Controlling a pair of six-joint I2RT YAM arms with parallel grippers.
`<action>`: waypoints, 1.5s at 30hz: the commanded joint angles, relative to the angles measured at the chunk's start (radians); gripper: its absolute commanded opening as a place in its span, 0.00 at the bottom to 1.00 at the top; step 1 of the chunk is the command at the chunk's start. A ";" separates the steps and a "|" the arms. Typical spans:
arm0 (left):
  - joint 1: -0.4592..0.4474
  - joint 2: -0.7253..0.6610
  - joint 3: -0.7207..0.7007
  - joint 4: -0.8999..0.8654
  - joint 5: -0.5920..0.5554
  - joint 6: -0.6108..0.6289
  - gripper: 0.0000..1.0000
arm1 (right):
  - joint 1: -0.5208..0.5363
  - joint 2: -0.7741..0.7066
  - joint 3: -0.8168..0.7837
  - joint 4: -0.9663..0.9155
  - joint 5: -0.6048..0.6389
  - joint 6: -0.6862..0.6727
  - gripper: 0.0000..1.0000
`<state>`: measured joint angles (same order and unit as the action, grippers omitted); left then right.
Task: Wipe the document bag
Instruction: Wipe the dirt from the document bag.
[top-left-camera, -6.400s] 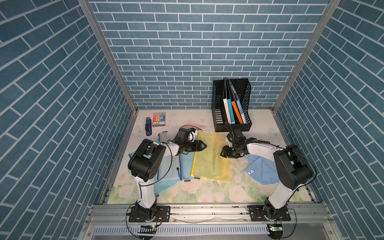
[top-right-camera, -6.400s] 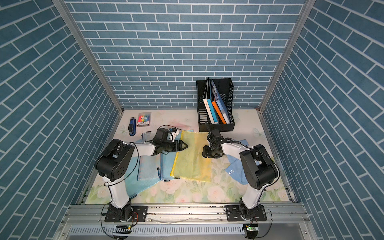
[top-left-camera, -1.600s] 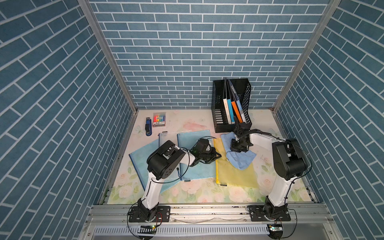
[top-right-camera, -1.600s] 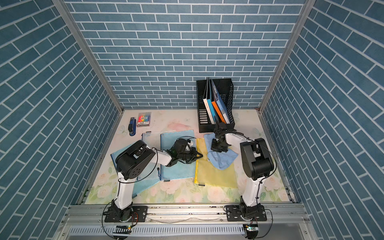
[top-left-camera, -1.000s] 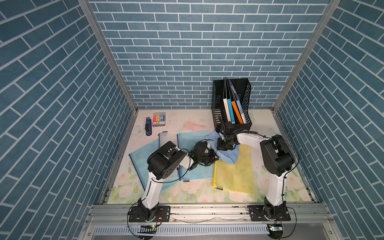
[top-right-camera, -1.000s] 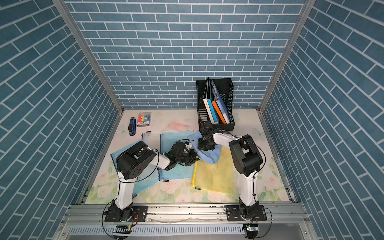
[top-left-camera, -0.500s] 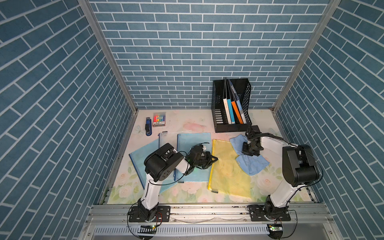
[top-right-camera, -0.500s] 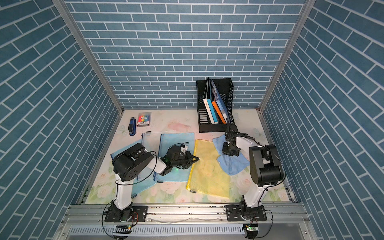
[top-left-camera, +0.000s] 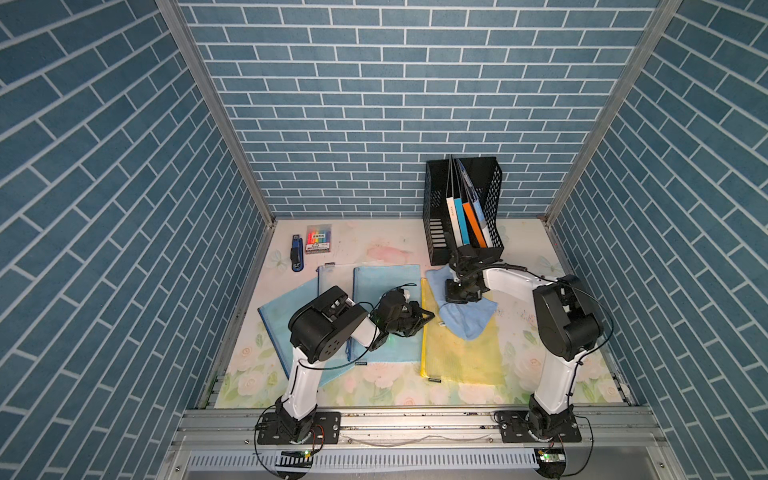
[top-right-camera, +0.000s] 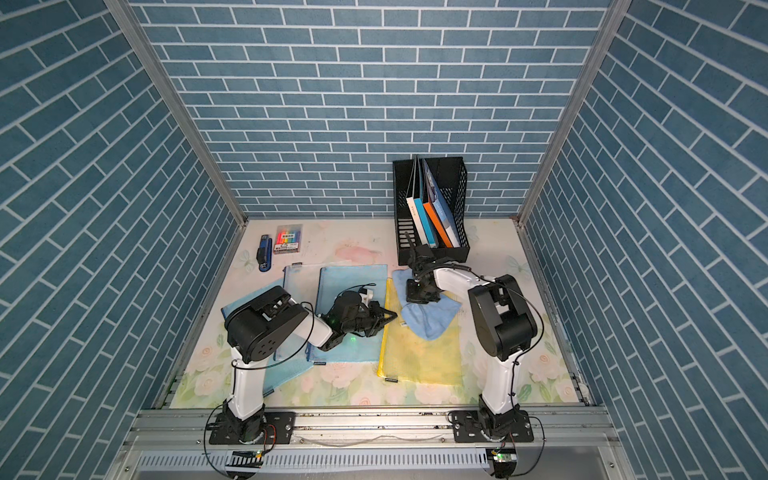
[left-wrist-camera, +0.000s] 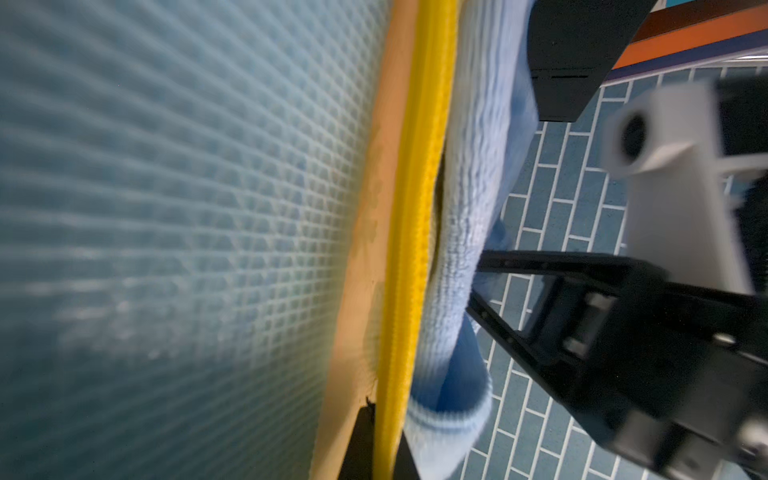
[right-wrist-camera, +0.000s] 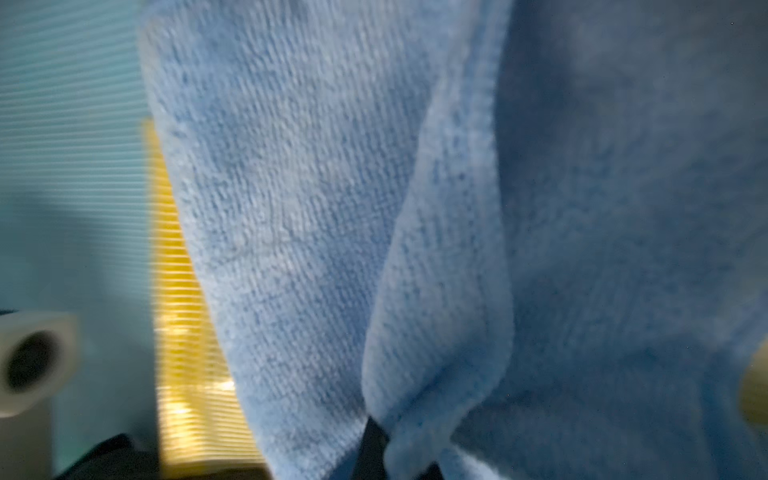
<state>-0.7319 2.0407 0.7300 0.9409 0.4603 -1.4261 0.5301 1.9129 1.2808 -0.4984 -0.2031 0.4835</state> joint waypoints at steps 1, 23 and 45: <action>0.000 0.025 0.013 -0.007 -0.020 -0.003 0.00 | 0.032 0.020 0.052 0.018 -0.089 0.062 0.00; 0.001 0.042 0.073 0.037 -0.060 -0.062 0.00 | -0.358 -0.137 -0.175 -0.080 -0.053 -0.030 0.00; -0.009 0.066 0.095 0.054 -0.069 -0.078 0.00 | -0.020 -0.036 -0.185 0.025 -0.070 0.108 0.00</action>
<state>-0.7288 2.1044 0.8207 0.9672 0.3786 -1.5078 0.5365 1.8587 1.1404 -0.4377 -0.3206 0.5865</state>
